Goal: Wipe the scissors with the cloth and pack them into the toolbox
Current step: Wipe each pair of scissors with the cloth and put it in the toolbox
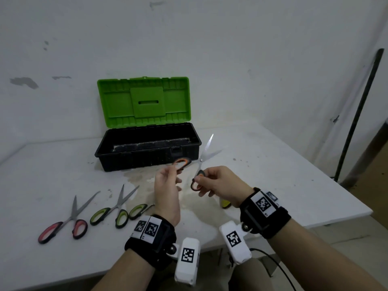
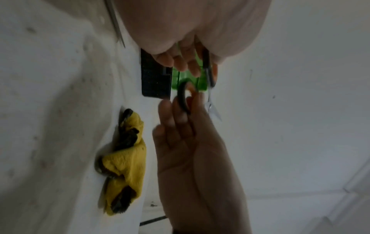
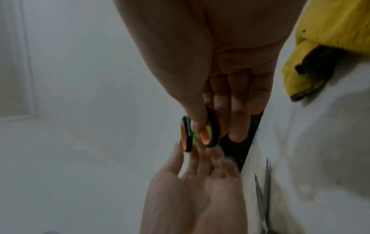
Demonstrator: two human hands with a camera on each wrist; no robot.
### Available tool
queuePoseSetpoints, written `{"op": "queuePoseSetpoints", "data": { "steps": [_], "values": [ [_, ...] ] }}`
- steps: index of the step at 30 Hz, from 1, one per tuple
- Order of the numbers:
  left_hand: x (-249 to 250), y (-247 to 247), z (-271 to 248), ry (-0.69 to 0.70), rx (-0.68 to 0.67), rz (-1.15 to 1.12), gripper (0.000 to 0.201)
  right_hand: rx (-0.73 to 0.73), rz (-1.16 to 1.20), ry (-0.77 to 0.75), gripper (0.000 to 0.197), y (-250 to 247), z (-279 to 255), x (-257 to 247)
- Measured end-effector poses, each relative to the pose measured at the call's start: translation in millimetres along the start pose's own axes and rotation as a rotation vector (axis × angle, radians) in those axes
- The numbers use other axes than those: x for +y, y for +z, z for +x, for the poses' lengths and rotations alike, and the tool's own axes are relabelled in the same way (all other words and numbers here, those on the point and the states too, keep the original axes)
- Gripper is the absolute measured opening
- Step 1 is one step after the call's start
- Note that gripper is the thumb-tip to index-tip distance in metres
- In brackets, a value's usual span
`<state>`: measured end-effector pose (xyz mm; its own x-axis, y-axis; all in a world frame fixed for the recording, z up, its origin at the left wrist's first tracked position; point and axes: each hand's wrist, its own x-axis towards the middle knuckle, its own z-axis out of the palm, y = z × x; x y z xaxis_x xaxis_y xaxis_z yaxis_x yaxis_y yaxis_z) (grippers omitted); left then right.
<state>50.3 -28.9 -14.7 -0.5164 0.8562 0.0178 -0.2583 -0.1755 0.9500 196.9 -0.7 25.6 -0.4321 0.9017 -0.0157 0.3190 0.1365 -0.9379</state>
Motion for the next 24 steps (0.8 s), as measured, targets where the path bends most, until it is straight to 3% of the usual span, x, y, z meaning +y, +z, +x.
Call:
{"op": "queuePoseSetpoints", "data": {
  "steps": [5,10,13,21,24],
  "values": [
    [7.2,-30.7,9.0,0.049,-0.110,0.187,0.019,0.022,-0.099,0.009,0.020,-23.9,0.7,3.8],
    [14.8,-37.1,10.4,0.078,-0.262,0.354,0.017,-0.065,-0.126,0.005,0.021,-19.6,0.4,0.8],
    [14.2,-35.2,5.8,0.068,-0.312,0.326,0.015,-0.057,-0.134,-0.005,0.024,-15.3,0.3,-1.2],
    [5.2,-26.0,-2.5,-0.012,-0.254,0.213,0.011,0.026,-0.022,0.006,0.016,-2.0,6.2,5.0],
    [7.7,-20.4,0.9,-0.033,-0.175,0.153,0.008,0.230,-0.001,-0.060,0.022,5.3,10.0,4.4]
  ]
}}
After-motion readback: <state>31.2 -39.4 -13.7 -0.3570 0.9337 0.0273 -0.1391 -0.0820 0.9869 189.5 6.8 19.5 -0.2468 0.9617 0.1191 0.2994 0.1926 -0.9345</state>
